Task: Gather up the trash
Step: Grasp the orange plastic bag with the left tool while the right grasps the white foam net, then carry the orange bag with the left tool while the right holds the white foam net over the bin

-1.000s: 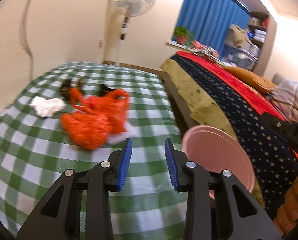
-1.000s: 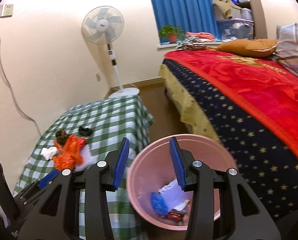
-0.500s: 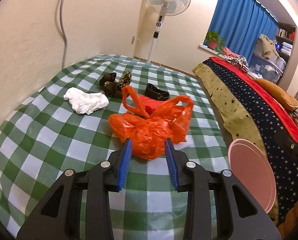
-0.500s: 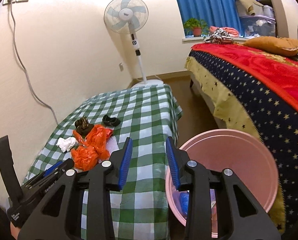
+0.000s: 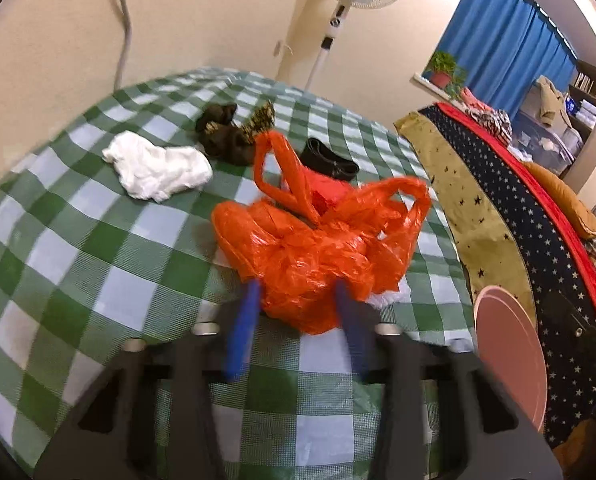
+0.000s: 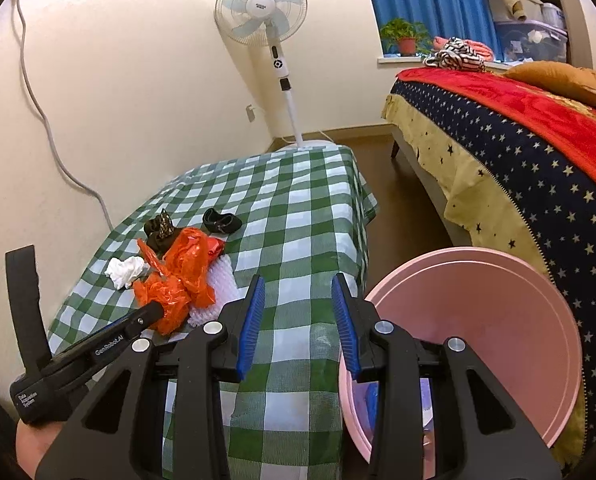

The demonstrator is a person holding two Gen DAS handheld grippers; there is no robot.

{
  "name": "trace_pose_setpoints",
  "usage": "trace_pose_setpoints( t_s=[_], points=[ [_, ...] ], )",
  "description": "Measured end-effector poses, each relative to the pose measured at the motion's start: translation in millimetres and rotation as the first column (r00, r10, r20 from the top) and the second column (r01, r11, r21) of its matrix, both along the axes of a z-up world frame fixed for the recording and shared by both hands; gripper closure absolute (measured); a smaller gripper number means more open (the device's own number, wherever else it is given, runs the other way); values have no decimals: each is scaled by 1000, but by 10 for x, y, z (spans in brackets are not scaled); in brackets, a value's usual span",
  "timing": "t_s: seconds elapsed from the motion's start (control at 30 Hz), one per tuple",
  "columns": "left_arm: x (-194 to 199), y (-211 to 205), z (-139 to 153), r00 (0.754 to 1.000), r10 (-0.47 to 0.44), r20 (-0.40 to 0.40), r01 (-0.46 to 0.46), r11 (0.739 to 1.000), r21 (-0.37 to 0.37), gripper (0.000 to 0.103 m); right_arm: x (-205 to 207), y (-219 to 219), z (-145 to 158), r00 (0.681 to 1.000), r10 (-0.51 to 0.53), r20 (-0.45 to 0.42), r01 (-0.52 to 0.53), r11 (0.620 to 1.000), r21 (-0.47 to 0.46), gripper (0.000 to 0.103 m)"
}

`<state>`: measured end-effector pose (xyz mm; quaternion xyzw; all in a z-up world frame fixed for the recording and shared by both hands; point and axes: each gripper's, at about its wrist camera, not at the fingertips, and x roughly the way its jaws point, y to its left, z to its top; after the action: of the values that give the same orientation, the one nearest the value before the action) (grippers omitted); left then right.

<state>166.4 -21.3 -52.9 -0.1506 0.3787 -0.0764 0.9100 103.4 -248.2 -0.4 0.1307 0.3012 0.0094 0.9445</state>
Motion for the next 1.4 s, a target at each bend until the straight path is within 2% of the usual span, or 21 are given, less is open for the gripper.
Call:
trace_pose_setpoints(
  t_s=[0.03, 0.1, 0.2, 0.43, 0.6, 1.0, 1.17, 1.2, 1.23, 1.27, 1.4],
  points=[
    [1, -5, -6, 1000, -5, -2, 5, 1000, 1, 76, 15, 10, -10, 1000, 5, -2, -5, 1000, -2, 68],
    [-21, -15, 9, 1000, -18, 3, 18, 1000, 8, 86, 35, 30, -25, 1000, 15, -5, -15, 1000, -4, 68],
    [-69, -14, 64, 1000, -22, 22, 21, 999, 35, 90, 54, 61, -37, 1000, 23, -8, -23, 1000, 3, 68],
    [-234, 220, 214, 995, 64, 76, -69, 996, 62, 90, 134, 253, -101, 997, 71, -30, -71, 997, -2, 68],
    [-277, 389, 219, 990, 121, 74, -126, 990, 65, 90, 293, 458, -174, 991, 118, -61, -119, 993, -8, 68],
    [-248, 430, 166, 987, 145, 67, -151, 985, 81, 90, 903, 597, -453, 975, 151, -162, -145, 988, 49, 67],
    [-234, 431, 139, 987, 147, 61, -152, 985, 82, 91, 1033, 655, -612, 957, 184, -225, -169, 982, 82, 67],
    [-232, 434, 137, 987, 147, 61, -152, 985, 82, 90, 1036, 678, -625, 955, 190, -229, -175, 981, 80, 68],
    [-231, 433, 136, 987, 148, 61, -153, 985, 82, 90, 1037, 708, -628, 953, 199, -229, -187, 980, 74, 74],
    [-229, 432, 137, 987, 147, 61, -152, 985, 82, 90, 1034, 726, -625, 951, 209, -228, -197, 978, 71, 87],
    [-230, 436, 141, 987, 146, 62, -151, 985, 80, 90, 943, 777, -547, 956, 219, -195, -215, 976, 40, 92]
  ],
)
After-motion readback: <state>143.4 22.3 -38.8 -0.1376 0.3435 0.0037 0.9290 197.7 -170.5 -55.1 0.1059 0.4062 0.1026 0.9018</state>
